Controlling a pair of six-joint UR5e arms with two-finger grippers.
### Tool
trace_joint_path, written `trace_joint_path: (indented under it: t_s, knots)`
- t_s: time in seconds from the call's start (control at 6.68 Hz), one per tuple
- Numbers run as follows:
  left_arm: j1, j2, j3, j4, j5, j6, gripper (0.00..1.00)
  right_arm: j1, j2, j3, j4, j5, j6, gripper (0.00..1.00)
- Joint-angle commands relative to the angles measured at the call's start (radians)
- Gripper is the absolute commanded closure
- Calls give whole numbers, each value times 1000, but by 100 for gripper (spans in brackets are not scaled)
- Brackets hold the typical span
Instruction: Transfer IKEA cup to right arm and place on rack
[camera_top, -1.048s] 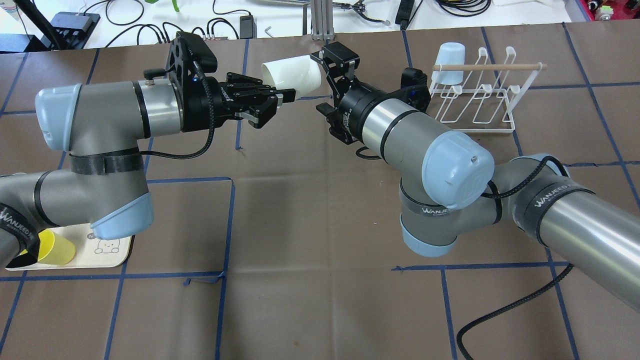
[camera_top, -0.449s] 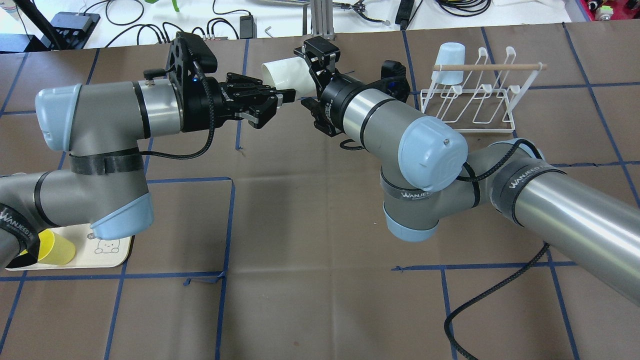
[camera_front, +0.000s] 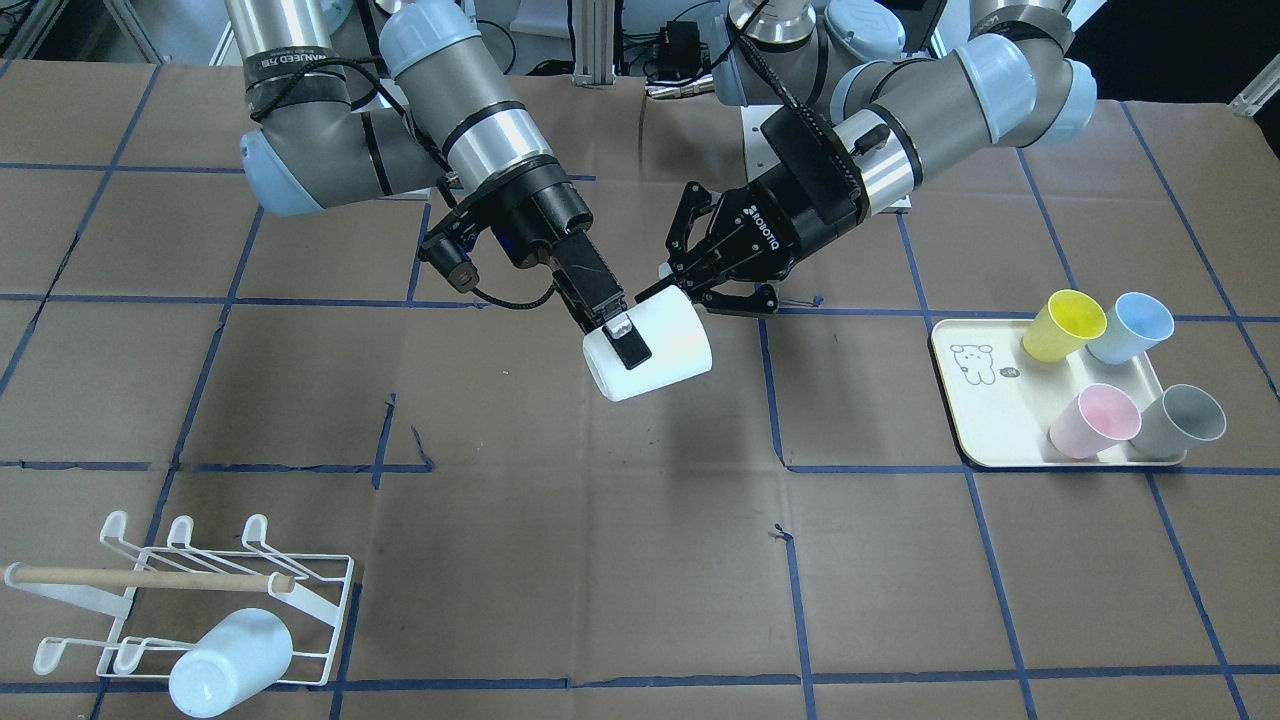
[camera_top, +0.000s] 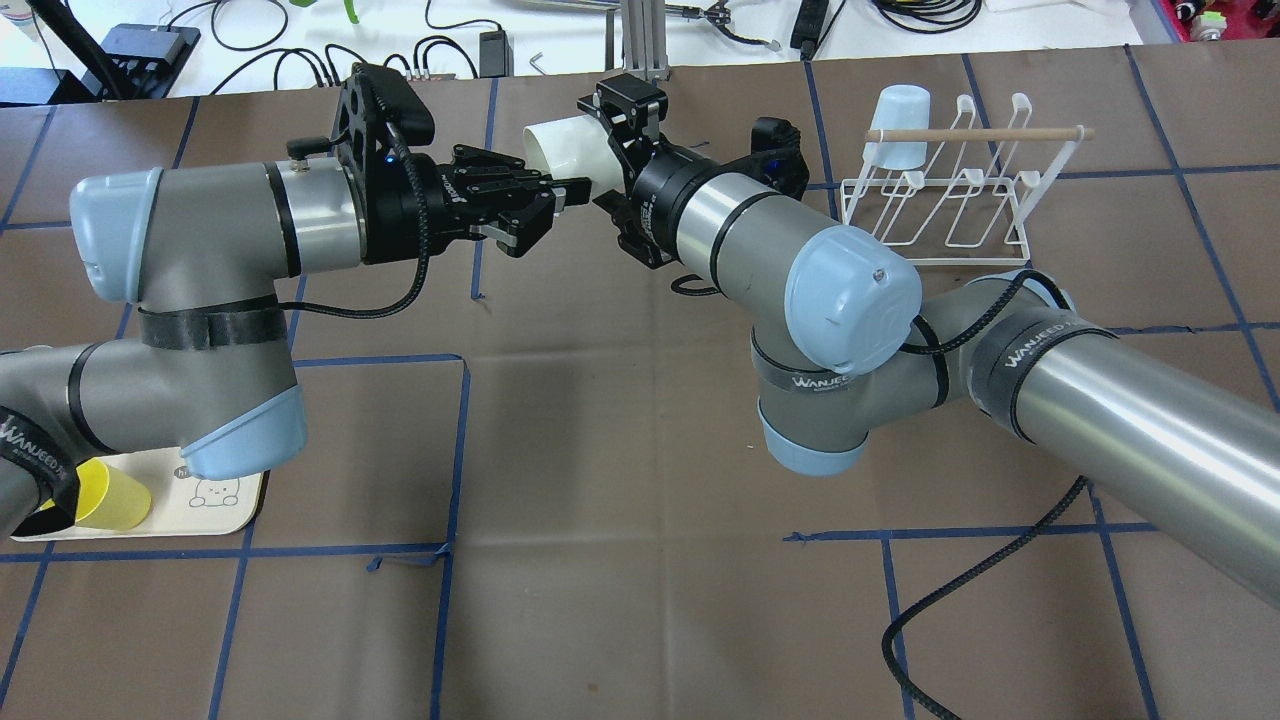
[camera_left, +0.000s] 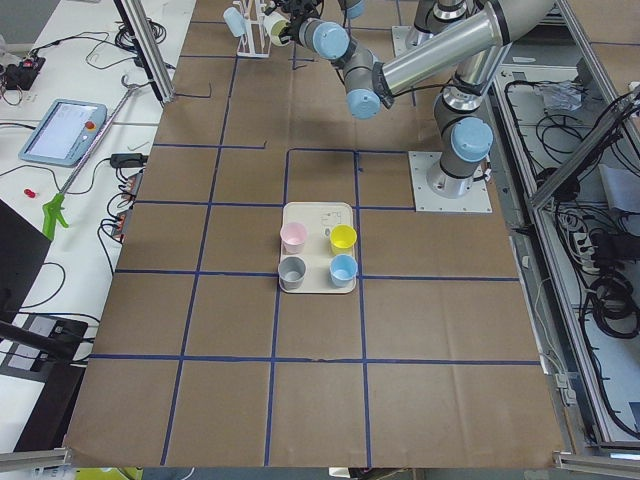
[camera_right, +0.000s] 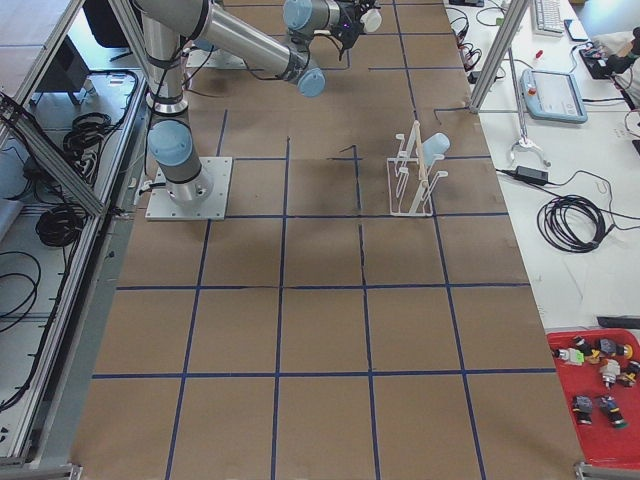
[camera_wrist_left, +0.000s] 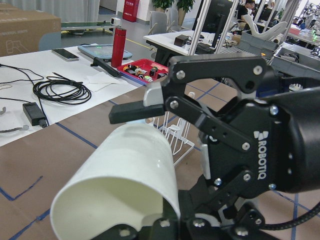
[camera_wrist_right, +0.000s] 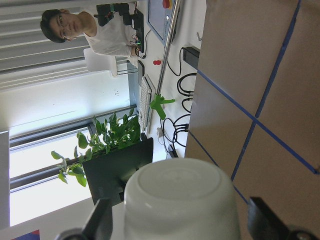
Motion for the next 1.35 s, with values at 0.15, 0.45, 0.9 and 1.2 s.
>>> trace_joint_path:
  t_s: [0.15,0.45,0.9,1.2]
  knots:
    - [0,1,1,0,0,0,95,-1,1,-1,-1,11,-2,39]
    - [0,-1,9,2,2,-14,50,-1,1,1,-1,11,-2,47]
    - [0,5,7,9,0,-89,1,-1,0,-1,-2,13,-3,50]
    - [35,51,1,8,38,-94,1,-30,13,-4,-16,13,-20,59]
